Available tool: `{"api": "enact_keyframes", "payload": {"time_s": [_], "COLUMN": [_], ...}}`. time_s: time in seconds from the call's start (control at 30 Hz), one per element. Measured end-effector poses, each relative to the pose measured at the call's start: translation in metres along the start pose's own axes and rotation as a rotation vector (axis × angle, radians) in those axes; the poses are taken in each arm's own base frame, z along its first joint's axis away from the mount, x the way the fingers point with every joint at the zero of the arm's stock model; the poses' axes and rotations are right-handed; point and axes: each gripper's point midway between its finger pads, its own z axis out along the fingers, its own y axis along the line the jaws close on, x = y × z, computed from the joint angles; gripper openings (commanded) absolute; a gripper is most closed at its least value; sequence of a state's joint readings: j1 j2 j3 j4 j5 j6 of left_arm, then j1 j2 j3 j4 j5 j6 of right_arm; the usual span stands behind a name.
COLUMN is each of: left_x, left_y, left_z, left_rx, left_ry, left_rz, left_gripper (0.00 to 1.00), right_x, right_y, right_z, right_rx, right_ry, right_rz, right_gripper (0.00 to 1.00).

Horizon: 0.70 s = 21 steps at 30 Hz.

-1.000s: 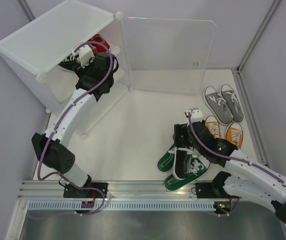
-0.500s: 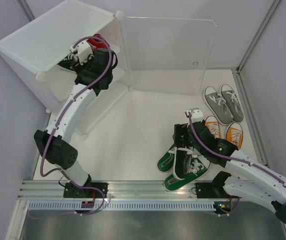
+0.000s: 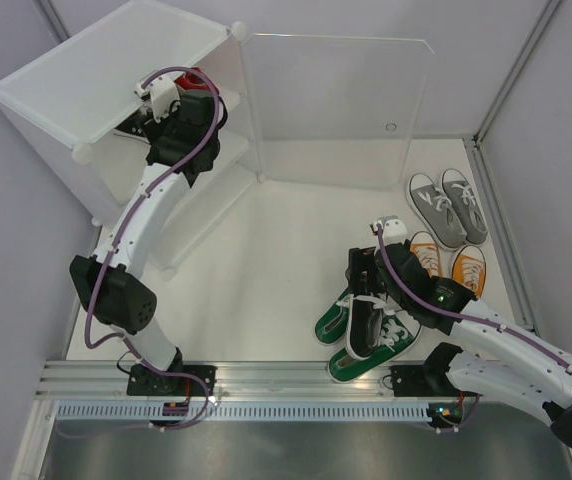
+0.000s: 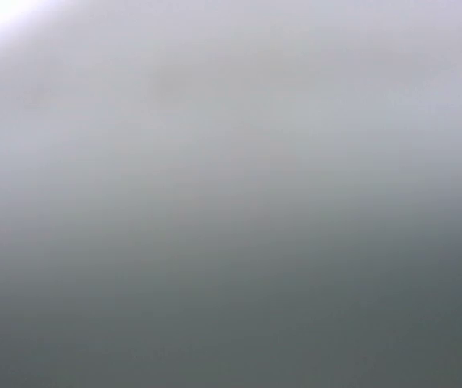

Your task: Place and organize the shoes in the shoe cabinet

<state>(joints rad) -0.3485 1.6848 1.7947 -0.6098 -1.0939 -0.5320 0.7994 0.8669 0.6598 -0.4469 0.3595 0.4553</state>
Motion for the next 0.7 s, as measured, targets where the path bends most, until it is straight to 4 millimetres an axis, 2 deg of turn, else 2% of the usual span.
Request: {"api": "enact_keyframes", "payload": {"time_s": [0.17,0.23,0.33,0.37,0.47,0.53,0.57,0.67,0.7], "left_x": [-0.005,-0.005,-0.005,-0.005,-0.004,-0.003,-0.003,-0.001,-0.001], "left_y": [-0.001,-0.001,-0.001,-0.002,-0.002,-0.002,-0.003,-0.001,0.0], "left_z": [0.007,0.008,0.008,0.008,0.008,0.006,0.005,0.0,-0.002], "left_rx": [-0.005,-0.003,0.001,0.006,0.015,0.032,0.049,0.086,0.094], "left_ry": [-0.015,-0.016,-0.015,-0.013,-0.009,-0.002,0.001,0.016,0.02], "left_rz": [-0.008,-0.008,-0.008,-0.007,-0.008,-0.009,-0.017,-0.025,-0.027], "left_gripper": [0.07,0.16,0.38,0.51,0.71,0.79,0.87,0.99,1.0], "right_x": [0.0,0.0,0.0,0.0,0.0,0.0,0.0,0.0,0.0], "right_y": [0.0,0.0,0.0,0.0,0.0,0.0,0.0,0.0,0.0], "right_z": [0.0,0.0,0.0,0.0,0.0,0.0,0.0,0.0,0.0], "right_rx": [0.0,0.0,0.0,0.0,0.0,0.0,0.0,0.001,0.001], "right_ry": [0.0,0.0,0.0,0.0,0.0,0.0,0.0,0.001,0.002], "right_rz": [0.0,0.0,0.0,0.0,0.0,0.0,0.0,-0.004,-0.006], "right_gripper": [0.93,0.93,0.93,0.93,0.93,0.93,0.94,0.94,0.94]}}
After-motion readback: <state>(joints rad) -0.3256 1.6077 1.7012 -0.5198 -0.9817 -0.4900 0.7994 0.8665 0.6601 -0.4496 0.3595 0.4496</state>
